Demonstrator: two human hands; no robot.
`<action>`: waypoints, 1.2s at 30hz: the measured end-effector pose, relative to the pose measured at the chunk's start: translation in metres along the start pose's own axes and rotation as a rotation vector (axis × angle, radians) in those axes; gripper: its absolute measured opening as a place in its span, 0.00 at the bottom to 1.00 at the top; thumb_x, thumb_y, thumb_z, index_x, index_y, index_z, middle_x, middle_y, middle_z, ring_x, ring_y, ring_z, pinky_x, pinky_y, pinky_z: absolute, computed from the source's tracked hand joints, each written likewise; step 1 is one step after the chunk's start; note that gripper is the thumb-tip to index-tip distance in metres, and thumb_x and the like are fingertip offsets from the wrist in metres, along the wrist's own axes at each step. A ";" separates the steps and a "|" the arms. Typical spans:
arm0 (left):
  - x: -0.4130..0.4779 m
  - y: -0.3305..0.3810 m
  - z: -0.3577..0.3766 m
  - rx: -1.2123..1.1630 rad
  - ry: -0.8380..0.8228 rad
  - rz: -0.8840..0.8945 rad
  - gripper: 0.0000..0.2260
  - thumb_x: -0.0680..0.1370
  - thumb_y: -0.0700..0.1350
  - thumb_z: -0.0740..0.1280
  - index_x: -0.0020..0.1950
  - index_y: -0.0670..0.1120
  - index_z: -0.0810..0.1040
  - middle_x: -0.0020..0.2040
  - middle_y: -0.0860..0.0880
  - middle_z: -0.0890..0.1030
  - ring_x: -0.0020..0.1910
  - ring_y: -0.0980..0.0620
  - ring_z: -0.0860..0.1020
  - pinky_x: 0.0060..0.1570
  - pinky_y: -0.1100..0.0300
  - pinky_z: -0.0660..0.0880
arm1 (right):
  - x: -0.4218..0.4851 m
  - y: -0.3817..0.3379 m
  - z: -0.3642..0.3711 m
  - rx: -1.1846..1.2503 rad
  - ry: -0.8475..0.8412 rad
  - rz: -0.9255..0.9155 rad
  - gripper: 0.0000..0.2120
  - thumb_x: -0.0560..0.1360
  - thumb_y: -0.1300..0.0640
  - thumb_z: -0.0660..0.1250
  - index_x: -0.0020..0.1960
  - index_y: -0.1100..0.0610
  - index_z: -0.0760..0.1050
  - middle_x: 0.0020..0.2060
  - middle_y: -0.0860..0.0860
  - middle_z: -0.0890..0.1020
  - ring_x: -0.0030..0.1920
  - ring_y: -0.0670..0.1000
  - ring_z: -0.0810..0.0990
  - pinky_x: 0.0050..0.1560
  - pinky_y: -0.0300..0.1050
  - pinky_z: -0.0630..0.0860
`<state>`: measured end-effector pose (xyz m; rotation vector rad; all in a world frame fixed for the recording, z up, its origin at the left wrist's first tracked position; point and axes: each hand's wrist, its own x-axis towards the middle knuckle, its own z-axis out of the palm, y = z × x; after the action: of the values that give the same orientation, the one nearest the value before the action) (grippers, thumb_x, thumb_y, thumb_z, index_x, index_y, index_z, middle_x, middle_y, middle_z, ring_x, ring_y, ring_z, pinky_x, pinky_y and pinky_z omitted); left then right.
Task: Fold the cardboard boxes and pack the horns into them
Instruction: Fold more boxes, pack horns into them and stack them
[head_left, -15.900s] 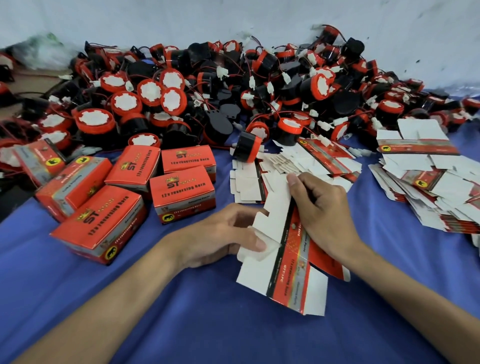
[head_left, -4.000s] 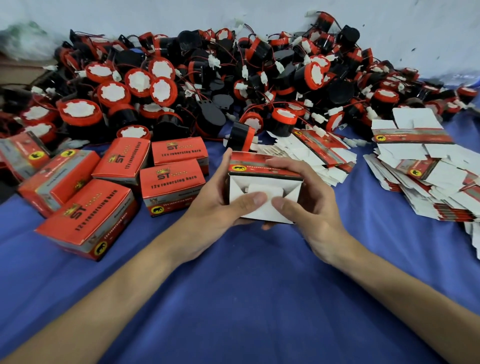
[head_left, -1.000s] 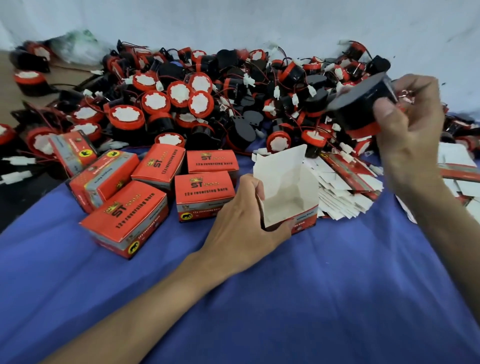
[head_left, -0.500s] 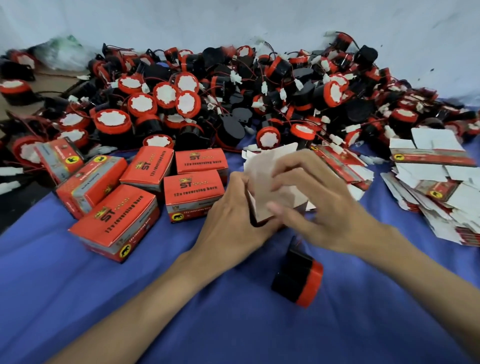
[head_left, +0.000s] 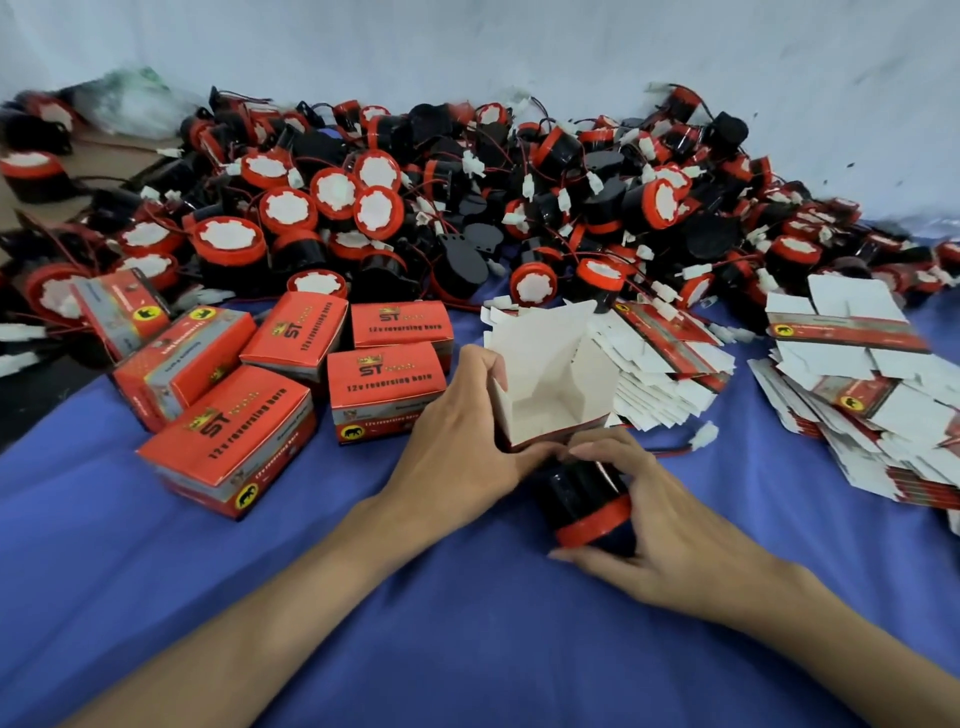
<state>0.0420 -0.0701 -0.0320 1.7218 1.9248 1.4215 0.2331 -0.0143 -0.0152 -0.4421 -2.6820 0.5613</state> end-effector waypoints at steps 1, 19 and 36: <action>0.000 0.000 0.000 -0.004 0.001 -0.001 0.27 0.66 0.54 0.77 0.47 0.60 0.57 0.38 0.56 0.69 0.43 0.61 0.72 0.35 0.68 0.67 | 0.002 0.001 0.001 -0.008 0.003 -0.012 0.31 0.70 0.40 0.69 0.66 0.45 0.58 0.62 0.37 0.65 0.64 0.34 0.66 0.64 0.26 0.60; 0.004 0.002 -0.007 -0.072 -0.072 -0.042 0.30 0.59 0.66 0.73 0.49 0.62 0.57 0.47 0.59 0.74 0.46 0.59 0.77 0.41 0.52 0.76 | 0.063 -0.010 -0.042 -0.537 0.035 0.007 0.29 0.73 0.35 0.53 0.71 0.46 0.65 0.60 0.45 0.77 0.54 0.50 0.76 0.32 0.40 0.67; 0.003 0.013 -0.006 -0.190 -0.022 -0.117 0.14 0.77 0.49 0.67 0.44 0.56 0.60 0.40 0.50 0.73 0.41 0.49 0.75 0.43 0.41 0.74 | 0.081 -0.009 -0.059 -0.486 -0.398 0.190 0.24 0.78 0.60 0.60 0.71 0.41 0.66 0.62 0.47 0.75 0.61 0.52 0.73 0.57 0.53 0.74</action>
<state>0.0455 -0.0730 -0.0178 1.5092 1.7834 1.4828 0.1836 0.0271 0.0619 -0.7945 -3.1825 0.0298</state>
